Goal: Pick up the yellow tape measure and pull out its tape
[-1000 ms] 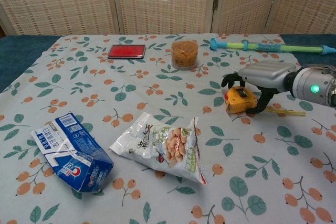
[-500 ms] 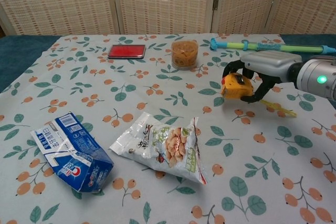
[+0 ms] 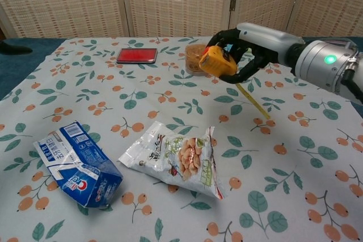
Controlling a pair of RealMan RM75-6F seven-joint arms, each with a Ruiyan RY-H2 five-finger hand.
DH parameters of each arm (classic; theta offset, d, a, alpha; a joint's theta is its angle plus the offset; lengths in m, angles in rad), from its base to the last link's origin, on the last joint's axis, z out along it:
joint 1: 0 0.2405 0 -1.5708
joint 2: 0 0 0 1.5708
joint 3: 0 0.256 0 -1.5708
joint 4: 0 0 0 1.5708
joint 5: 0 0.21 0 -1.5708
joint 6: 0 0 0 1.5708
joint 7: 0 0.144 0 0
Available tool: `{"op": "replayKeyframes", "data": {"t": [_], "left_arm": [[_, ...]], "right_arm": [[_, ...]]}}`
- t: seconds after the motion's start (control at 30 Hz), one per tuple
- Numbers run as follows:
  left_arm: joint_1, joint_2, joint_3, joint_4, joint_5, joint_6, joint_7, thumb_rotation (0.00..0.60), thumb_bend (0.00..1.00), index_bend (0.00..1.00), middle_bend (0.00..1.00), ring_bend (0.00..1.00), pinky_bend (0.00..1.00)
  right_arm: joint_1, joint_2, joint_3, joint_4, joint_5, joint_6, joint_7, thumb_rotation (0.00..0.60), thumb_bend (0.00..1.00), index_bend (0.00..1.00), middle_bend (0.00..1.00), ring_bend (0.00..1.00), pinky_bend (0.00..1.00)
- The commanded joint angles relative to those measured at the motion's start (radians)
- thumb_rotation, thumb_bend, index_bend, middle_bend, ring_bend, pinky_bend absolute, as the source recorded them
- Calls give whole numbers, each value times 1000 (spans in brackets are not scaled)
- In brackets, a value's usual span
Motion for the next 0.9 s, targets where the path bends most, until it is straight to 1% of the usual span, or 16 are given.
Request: {"op": "replayKeyframes", "data": {"t": [0.03, 0.1, 0.17, 0.27, 0.4, 0.63, 0.73, 0.9], "left_arm": [[-43, -37, -32, -24, -35, -19, 27, 600, 210, 165, 134, 136, 0], [-60, -48, -40, -34, -49, -25, 39, 600, 209, 135, 134, 130, 0], [-73, -62, -46, -36, -57, -19, 74, 600, 208, 71, 132, 121, 0], [-94, -86, -53, -46, -73, -14, 107, 600, 208, 6, 116, 104, 0], [-125, -104, -57, -56, -97, -35, 125, 600, 208, 0, 99, 97, 0], [-181, -148, -69, -42, -135, -66, 147, 600, 207, 0, 94, 96, 0], [-204, -172, -74, -26, -150, -72, 154, 600, 207, 0, 94, 96, 0], [-239, -206, -82, 2, -171, -79, 167, 600, 207, 0, 93, 96, 0]], "right_arm": [[27, -59, 31, 7, 16, 19, 26, 600, 542, 560, 520, 527, 313], [40, -102, 51, 27, 23, 37, 49, 600, 542, 560, 520, 533, 313], [48, -143, 63, 48, 25, 57, 71, 600, 542, 560, 520, 539, 313], [66, -196, 75, 83, 19, 69, 113, 600, 543, 560, 520, 541, 313], [93, -254, 94, 135, 15, 76, 167, 600, 543, 560, 520, 539, 313], [138, -323, 111, 229, -17, 87, 263, 600, 543, 560, 520, 538, 313], [154, -337, 112, 263, -35, 86, 316, 600, 542, 560, 520, 539, 313], [172, -348, 107, 309, -52, 81, 359, 600, 543, 560, 520, 536, 313]]}}
